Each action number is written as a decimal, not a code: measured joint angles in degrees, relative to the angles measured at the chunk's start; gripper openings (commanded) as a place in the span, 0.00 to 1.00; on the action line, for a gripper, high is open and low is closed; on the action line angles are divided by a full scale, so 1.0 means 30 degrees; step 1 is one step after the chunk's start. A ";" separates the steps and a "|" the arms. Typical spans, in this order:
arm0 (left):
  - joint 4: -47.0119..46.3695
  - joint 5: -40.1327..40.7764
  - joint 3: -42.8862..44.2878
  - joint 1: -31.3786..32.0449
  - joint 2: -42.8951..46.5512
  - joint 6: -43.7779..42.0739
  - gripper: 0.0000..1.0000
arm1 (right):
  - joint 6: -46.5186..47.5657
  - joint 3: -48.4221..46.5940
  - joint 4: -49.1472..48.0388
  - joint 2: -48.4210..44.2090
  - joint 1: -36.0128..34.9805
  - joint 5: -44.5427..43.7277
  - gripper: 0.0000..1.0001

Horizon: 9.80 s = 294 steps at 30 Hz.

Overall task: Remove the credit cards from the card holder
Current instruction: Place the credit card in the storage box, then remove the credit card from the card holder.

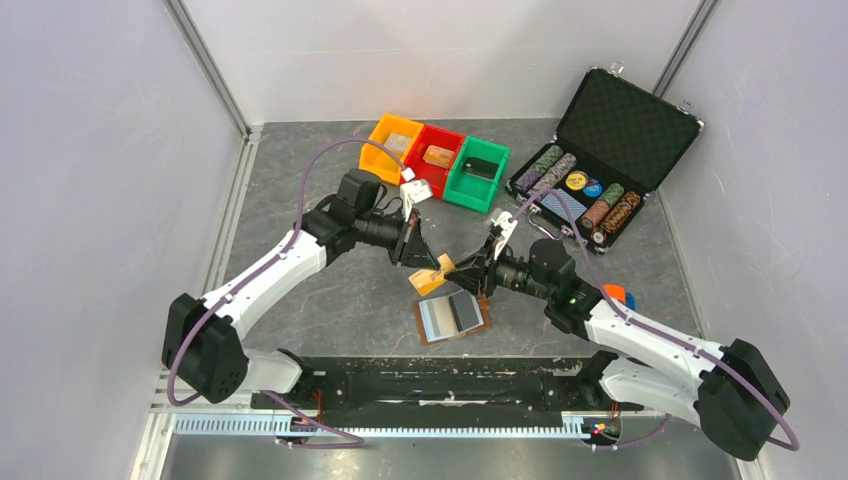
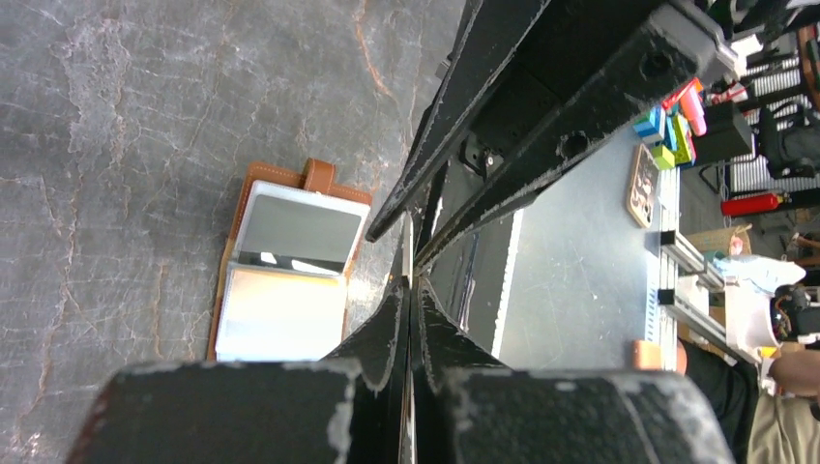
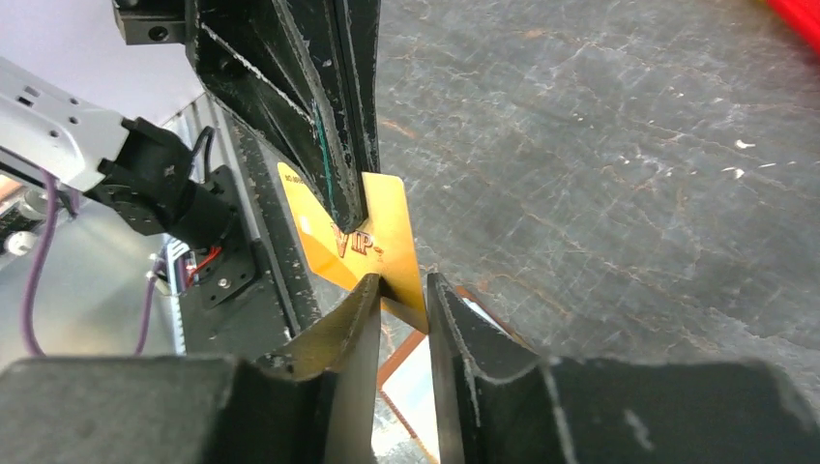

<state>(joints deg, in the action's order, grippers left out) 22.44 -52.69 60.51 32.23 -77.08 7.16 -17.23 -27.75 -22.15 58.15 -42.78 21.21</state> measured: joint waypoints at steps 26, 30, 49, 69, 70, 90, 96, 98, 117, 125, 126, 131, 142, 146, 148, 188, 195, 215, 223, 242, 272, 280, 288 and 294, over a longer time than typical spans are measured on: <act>-0.8852 0.2448 -0.4160 -0.2346 0.3038 1.0178 0.70 | -0.9187 0.3016 -0.7249 -0.2659 0.2215 -0.0663 0.00; -1.2641 0.2455 -0.5566 -0.2339 0.3257 1.3092 0.69 | -1.0448 0.3439 -0.8561 -0.2674 0.2215 -0.1785 0.00; -2.1682 0.2266 -0.6951 -0.2025 0.1093 1.8957 0.43 | -1.2925 0.4546 -1.1329 -0.2040 0.2215 -0.3898 0.00; -2.0961 0.1923 -0.6339 -0.1982 0.0262 1.8826 0.02 | -1.2983 0.5173 -1.1606 -0.1639 0.2237 -0.4116 0.53; -2.0487 0.1923 -0.6062 -0.2069 0.0197 1.8571 0.02 | -1.2794 0.5333 -1.1293 -0.1916 0.2237 -0.4138 0.57; -0.6594 0.4218 0.5829 -0.6419 -0.7395 0.9777 0.02 | -0.5705 0.5100 0.0036 -0.7643 0.2324 -0.3577 0.98; -0.3636 0.5399 1.0892 -0.6870 -1.1795 0.7898 0.02 | -0.4976 0.4911 0.1545 -0.7752 0.2324 -0.3504 0.98; -0.2987 0.5581 1.2480 -0.6878 -1.3143 0.7446 0.02 | -0.4728 0.4779 0.1982 -0.7599 0.2324 -0.3504 0.98; -0.1734 0.5238 2.2352 -0.6878 -2.2221 0.6142 0.02 | -0.4371 0.2856 0.3563 -0.4320 0.2324 -0.3723 0.98; -0.3402 0.4415 2.2476 -0.6856 -2.3248 0.6375 0.02 | -0.4386 0.1763 0.3665 -0.2900 0.2324 -0.4044 0.98; -0.3657 0.4371 2.2476 -0.6841 -2.3343 0.6411 0.02 | -0.4386 0.1690 0.3628 -0.2747 0.2324 -0.4044 0.98; -0.5093 0.4328 2.2571 -0.6827 -2.3715 0.6885 0.02 | -0.4386 0.1588 0.3592 -0.2025 0.2324 -0.4058 0.98; -0.7555 0.4379 2.3343 -0.6659 -2.4815 0.8080 0.08 | -0.4284 0.0525 0.3643 -0.1450 0.2324 -0.4240 0.98; -0.8422 0.4430 2.3372 -0.6528 -2.5048 0.8225 0.12 | -0.4226 0.0481 0.3643 -0.1341 0.2324 -0.4437 0.98; -0.8684 0.4510 2.3380 -0.6462 -2.5084 0.8255 0.15 | -0.4226 0.0437 0.3672 -0.1311 0.2324 -0.4524 0.98; -0.5763 0.6222 1.2677 -0.6200 -1.2160 0.8939 0.47 | -0.3446 -0.1158 0.8480 -0.2280 0.2324 -0.6164 0.96; -0.3322 0.7395 0.5807 -0.5646 -0.5697 0.8939 0.50 | -0.4022 0.0976 0.7235 -0.2827 0.2251 -0.4619 0.87; -0.1275 0.7868 -0.6557 -0.0087 0.3956 0.8801 0.41 | -0.5931 0.1472 0.3395 0.0889 -0.2171 -0.4065 0.33; -0.4787 0.7825 -0.9551 0.1239 0.2637 1.0185 0.32 | -0.5952 0.1494 0.2310 0.2499 -0.2171 -0.4087 0.29; -0.8969 0.7883 -1.0506 0.2186 -0.1486 1.1293 0.18 | -0.6018 0.2718 0.0699 0.5326 -0.2171 -0.3854 0.33; -0.9508 0.8007 -1.0928 0.2470 -0.2368 1.1293 0.16 | -0.8670 0.4918 -0.5056 0.7519 -0.1916 -0.1654 0.15; -0.9522 0.8000 -1.0928 0.2470 -0.2397 1.1293 0.16 | -0.9428 0.5763 -0.6929 0.7512 -0.1537 -0.0984 0.03; -0.9515 0.8007 -1.0928 0.2470 -0.2397 1.1293 0.18 | -0.9391 0.5821 -0.6390 0.6448 -0.1479 -0.1268 0.19; -0.8735 0.8371 -1.0928 0.2543 -0.1756 1.1278 0.20 | -0.8408 0.5501 -0.2827 0.4240 -0.1479 -0.3096 0.17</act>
<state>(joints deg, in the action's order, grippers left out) -3.77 -27.57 27.73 39.86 -82.35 40.99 -42.46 -11.25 -30.63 70.87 -47.22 11.92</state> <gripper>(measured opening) 0.180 0.193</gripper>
